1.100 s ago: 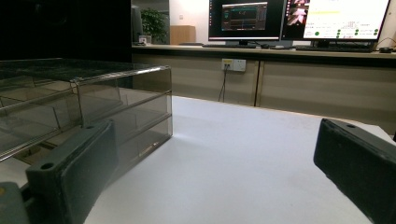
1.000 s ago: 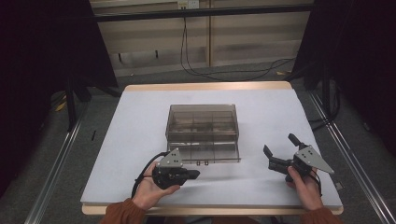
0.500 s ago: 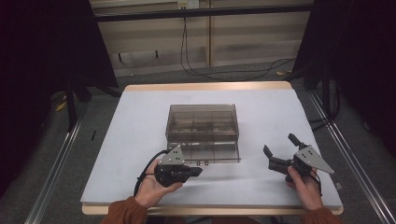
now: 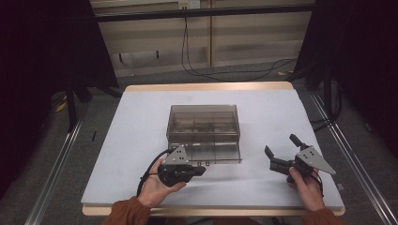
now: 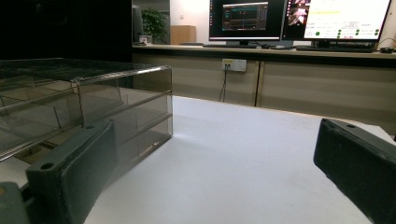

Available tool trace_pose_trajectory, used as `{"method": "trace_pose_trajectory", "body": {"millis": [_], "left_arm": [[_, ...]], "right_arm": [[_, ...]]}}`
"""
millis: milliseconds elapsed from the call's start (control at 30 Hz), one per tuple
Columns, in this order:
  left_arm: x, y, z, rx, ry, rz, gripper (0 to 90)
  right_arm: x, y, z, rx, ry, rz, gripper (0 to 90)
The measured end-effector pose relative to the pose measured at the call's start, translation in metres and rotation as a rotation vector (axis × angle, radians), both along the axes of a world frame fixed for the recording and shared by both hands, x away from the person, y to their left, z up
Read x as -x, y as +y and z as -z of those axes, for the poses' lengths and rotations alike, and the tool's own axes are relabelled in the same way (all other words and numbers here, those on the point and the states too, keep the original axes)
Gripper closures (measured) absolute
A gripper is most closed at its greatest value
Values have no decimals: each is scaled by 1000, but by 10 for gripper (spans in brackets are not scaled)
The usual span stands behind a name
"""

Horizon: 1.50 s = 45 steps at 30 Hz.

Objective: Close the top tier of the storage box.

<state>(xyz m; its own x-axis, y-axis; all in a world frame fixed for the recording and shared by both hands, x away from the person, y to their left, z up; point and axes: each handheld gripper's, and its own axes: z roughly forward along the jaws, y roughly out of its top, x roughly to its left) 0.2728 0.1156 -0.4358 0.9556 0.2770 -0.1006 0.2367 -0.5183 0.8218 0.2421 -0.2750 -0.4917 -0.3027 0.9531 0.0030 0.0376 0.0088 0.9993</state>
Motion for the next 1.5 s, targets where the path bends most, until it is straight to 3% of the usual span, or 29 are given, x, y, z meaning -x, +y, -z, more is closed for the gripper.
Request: {"method": "trace_pose_trajectory", "body": {"millis": [1500], "left_arm": [[-5, 0, -1, 10, -11, -15, 900]], "right_arm": [[0, 0, 0, 0, 0, 1, 0]]}}
